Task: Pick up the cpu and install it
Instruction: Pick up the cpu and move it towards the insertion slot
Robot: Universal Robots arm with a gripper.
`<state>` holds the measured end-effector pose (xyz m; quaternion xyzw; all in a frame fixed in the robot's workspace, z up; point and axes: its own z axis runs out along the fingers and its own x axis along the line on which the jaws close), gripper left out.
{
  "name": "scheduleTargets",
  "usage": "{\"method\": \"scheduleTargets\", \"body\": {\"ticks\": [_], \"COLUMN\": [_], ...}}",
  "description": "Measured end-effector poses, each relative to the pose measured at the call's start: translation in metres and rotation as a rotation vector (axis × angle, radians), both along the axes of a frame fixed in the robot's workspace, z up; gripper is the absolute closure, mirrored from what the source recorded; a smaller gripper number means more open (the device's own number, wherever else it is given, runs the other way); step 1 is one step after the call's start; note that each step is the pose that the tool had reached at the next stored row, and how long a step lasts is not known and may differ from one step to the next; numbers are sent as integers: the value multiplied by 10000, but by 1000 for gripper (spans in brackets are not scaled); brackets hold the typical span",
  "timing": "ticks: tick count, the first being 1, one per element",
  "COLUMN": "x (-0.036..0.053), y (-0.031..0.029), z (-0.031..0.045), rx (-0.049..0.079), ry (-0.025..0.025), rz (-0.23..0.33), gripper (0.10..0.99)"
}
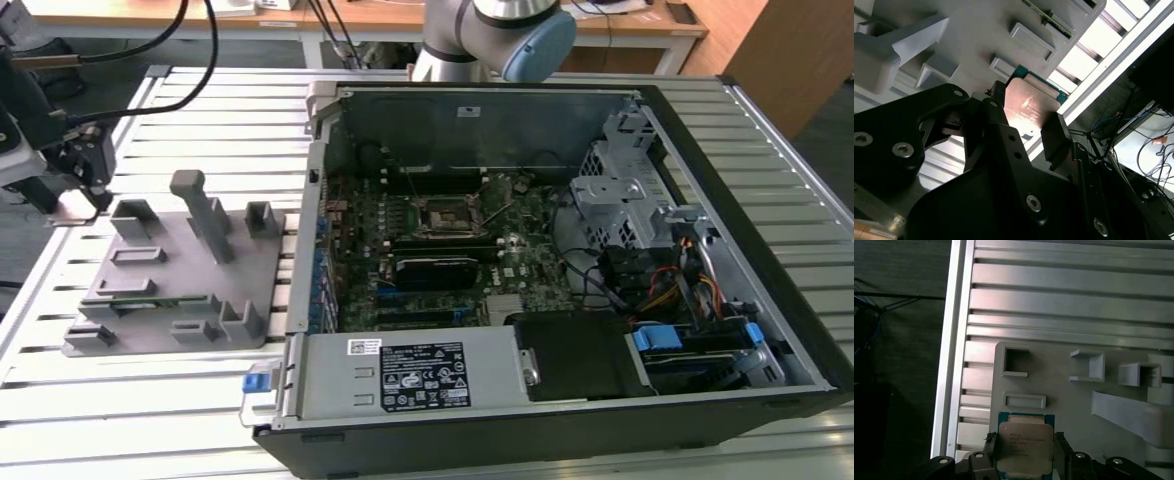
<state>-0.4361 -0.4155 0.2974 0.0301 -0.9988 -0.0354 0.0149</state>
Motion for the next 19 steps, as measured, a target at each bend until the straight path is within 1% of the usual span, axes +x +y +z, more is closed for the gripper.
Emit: {"method": "scheduleTargets", "body": {"ticks": [19], "x": [0], "y": [14], "z": [263], "rx": [0], "ry": [0], "rz": [0], "gripper": [553]}}
